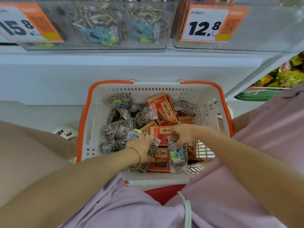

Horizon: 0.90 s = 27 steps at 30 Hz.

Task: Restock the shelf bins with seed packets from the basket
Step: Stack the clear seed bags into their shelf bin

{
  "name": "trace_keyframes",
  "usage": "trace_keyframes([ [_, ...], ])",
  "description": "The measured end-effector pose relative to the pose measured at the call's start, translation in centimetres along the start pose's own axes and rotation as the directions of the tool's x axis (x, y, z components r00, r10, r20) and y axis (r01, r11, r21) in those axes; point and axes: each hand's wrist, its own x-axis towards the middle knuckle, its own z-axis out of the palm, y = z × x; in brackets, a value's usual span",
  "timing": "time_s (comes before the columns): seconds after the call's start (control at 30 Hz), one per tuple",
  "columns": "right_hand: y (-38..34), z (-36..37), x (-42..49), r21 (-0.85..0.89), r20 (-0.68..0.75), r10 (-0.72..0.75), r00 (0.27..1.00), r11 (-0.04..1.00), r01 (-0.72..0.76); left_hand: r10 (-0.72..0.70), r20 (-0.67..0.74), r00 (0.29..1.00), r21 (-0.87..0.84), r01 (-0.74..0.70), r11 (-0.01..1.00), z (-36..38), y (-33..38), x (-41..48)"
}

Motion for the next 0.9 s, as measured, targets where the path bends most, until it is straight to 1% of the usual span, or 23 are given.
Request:
trace_keyframes([
  [0.07,0.0,0.3,-0.1,0.006,0.034,0.011,0.999,1.000,-0.011,0.000,0.025,1.000,-0.095,0.002,0.996,-0.3,-0.3,0.2],
  [0.13,0.0,0.0,-0.5,0.038,-0.013,-0.006,1.000,0.999,0.007,-0.016,0.046,0.999,-0.313,0.030,0.949,-1.3,-0.8,0.5],
  [0.17,0.2,-0.5,-0.7,0.083,-0.057,-0.017,0.998,0.996,0.022,-0.027,0.045,0.999,-0.449,0.045,0.892,-2.1,-1.1,0.6],
  [0.2,0.3,-1.2,-1.1,0.173,-0.100,-0.024,0.995,0.984,0.041,-0.043,0.036,0.998,-0.595,0.056,0.802,-2.9,-1.5,0.7],
  [0.23,0.5,-1.9,-1.5,0.301,-0.129,-0.029,0.991,0.951,0.067,-0.054,0.053,0.997,-0.751,0.076,0.656,-3.8,-1.8,0.6],
  [0.27,0.5,-2.7,-2.0,0.436,-0.154,-0.043,0.987,0.894,0.107,-0.052,0.064,0.997,-0.884,0.081,0.460,-4.4,-2.3,0.5],
  [0.3,0.5,-3.4,-2.6,0.544,-0.179,-0.063,0.982,0.825,0.152,-0.027,0.093,0.995,-0.965,0.097,0.244,-5.1,-2.7,0.1],
  [0.33,0.3,-4.0,-3.1,0.622,-0.202,-0.079,0.976,0.760,0.190,0.026,0.116,0.993,-0.993,0.115,0.039,-5.6,-3.2,-0.3],
  [0.37,0.1,-4.4,-3.5,0.674,-0.219,-0.090,0.971,0.706,0.218,0.104,0.113,0.988,-0.983,0.126,-0.135,-5.9,-3.6,-0.7],
  [0.4,-0.1,-4.7,-3.8,0.709,-0.234,-0.094,0.968,0.665,0.237,0.175,0.090,0.980,-0.954,0.136,-0.267,-6.1,-3.9,-1.0],
  [0.43,-0.2,-4.8,-3.9,0.733,-0.247,-0.094,0.964,0.633,0.249,0.225,0.049,0.973,-0.930,0.126,-0.344,-6.3,-4.1,-1.2],
  [0.47,-0.4,-4.9,-4.0,0.752,-0.255,-0.092,0.963,0.607,0.257,0.244,0.010,0.970,-0.911,0.109,-0.397,-6.3,-4.2,-1.2],
  [0.53,-0.7,-5.0,-4.1,0.784,-0.259,-0.095,0.961,0.561,0.267,0.261,-0.048,0.964,-0.896,0.074,-0.438,-6.6,-4.3,-1.6],
  [0.63,-1.0,-5.1,-4.1,0.825,-0.267,-0.090,0.959,0.493,0.276,0.274,-0.084,0.958,-0.914,0.035,-0.405,-7.1,-4.3,-2.2],
  [0.73,-1.2,-5.1,-4.1,0.849,-0.294,-0.090,0.952,0.434,0.303,0.212,-0.114,0.970,-0.936,-0.034,-0.350,-7.2,-4.5,-2.5],
  [0.9,-1.3,-4.9,-4.3,0.879,-0.317,-0.085,0.945,0.347,0.326,0.167,-0.131,0.977,-0.929,-0.062,-0.364,-7.6,-4.5,-2.6],
])
